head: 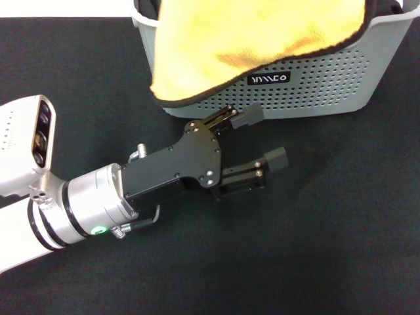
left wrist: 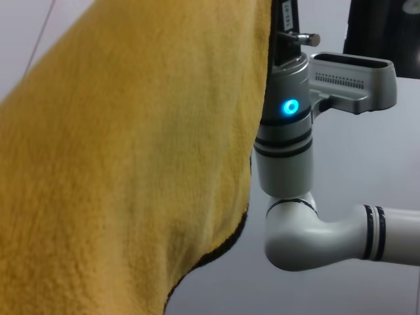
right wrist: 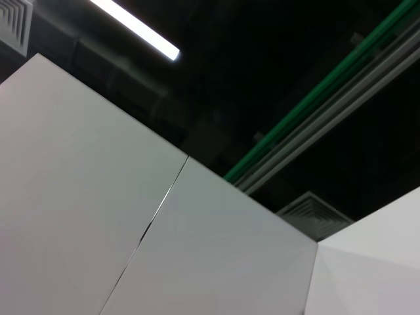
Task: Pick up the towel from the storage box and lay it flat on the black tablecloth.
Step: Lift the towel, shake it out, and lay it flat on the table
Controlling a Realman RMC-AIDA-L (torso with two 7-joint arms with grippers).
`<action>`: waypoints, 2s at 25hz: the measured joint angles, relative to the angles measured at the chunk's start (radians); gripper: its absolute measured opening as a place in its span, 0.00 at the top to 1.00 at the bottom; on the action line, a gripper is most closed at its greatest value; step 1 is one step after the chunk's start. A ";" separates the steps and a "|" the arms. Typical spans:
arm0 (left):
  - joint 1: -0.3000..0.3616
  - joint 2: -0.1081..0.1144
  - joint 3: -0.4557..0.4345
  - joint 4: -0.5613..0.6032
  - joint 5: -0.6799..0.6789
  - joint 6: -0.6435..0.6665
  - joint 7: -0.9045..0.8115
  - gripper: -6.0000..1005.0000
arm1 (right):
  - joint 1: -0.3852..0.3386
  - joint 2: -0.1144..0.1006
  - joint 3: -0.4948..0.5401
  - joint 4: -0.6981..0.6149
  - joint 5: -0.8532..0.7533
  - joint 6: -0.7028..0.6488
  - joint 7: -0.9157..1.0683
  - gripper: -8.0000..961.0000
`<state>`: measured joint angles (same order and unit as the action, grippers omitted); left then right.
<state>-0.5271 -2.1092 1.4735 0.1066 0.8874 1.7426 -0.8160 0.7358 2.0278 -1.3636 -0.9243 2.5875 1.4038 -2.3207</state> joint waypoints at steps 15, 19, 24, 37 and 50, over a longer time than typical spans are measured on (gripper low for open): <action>-0.008 0.000 0.002 -0.002 -0.129 -0.048 -0.069 0.16 | 0.033 0.000 -0.024 0.004 0.011 -0.003 -0.008 0.98; -0.008 0.000 0.002 0.000 -0.131 -0.064 -0.075 0.16 | 0.041 0.000 -0.033 0.000 0.029 -0.015 -0.036 0.98; -0.009 0.000 0.002 0.000 -0.134 -0.066 -0.081 0.16 | 0.059 0.000 -0.040 0.007 0.035 -0.034 -0.052 0.98; -0.037 0.000 0.002 0.006 -0.202 0.018 -0.270 0.16 | 0.065 0.000 -0.135 0.039 0.074 -0.049 -0.181 0.98; -0.023 0.000 0.002 0.006 -0.245 0.109 -0.314 0.17 | 0.064 0.000 -0.137 0.117 0.119 -0.049 -0.224 0.98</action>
<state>-0.5498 -2.1092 1.4756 0.1126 0.6422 1.8520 -1.1301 0.7995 2.0278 -1.5011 -0.8074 2.7060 1.3553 -2.5442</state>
